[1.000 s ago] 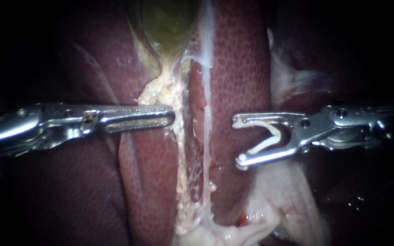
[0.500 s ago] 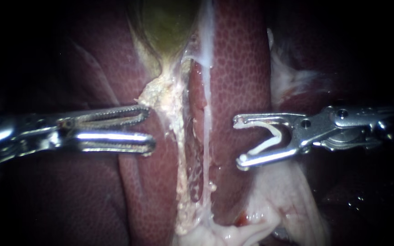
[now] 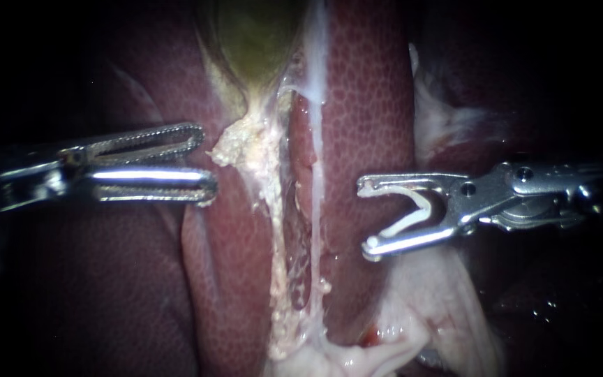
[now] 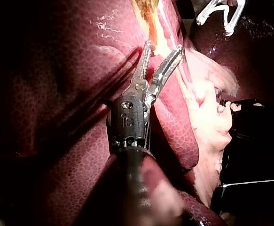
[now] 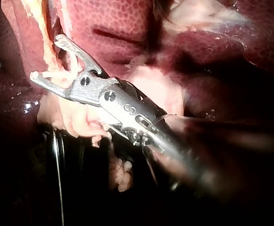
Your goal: Grabbing gallbladder
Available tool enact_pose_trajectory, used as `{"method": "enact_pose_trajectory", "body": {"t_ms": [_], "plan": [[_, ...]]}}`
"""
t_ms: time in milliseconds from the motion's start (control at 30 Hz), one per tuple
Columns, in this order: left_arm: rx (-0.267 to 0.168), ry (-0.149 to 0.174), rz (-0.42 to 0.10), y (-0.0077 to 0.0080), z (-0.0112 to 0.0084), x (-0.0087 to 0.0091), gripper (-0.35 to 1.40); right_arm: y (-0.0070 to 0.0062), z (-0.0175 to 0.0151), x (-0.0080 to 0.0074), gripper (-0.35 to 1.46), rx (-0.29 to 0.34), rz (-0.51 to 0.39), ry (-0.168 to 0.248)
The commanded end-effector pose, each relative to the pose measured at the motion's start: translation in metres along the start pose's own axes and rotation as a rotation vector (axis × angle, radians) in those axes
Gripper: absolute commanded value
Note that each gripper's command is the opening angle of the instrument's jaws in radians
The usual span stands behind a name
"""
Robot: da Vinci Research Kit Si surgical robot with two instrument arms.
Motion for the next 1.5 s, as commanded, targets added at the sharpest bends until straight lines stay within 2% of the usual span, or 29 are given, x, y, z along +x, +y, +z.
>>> {"method": "enact_pose_trajectory", "body": {"t_ms": [33,333,633,800,967,1500], "plan": [[-0.002,0.001,0.007,0.0001,0.0003,0.0001,0.39,0.0,0.0,0.0,0.59,0.0,0.0,0.0],[-0.013,-0.001,0.028,0.001,0.0032,0.0002,0.37,-0.0001,0.0001,0.0001,0.59,0.0,0.0,0.0],[-0.021,-0.003,0.031,0.0019,0.0044,0.0011,0.26,-0.0001,0.0003,0.0001,0.59,-0.001,0.001,0.0],[-0.023,-0.004,0.034,0.0021,0.0047,0.0016,0.05,-0.0001,0.0003,0.0001,0.59,-0.001,0.001,0.0],[-0.023,-0.004,0.035,0.0021,0.0047,0.0019,-0.35,-0.0001,0.0003,0.0001,0.59,-0.001,0.001,0.0],[-0.018,0.0,0.034,0.0018,0.0037,0.0016,-0.35,-0.0001,0.0003,0.0001,0.59,-0.001,0.001,0.0]]}}
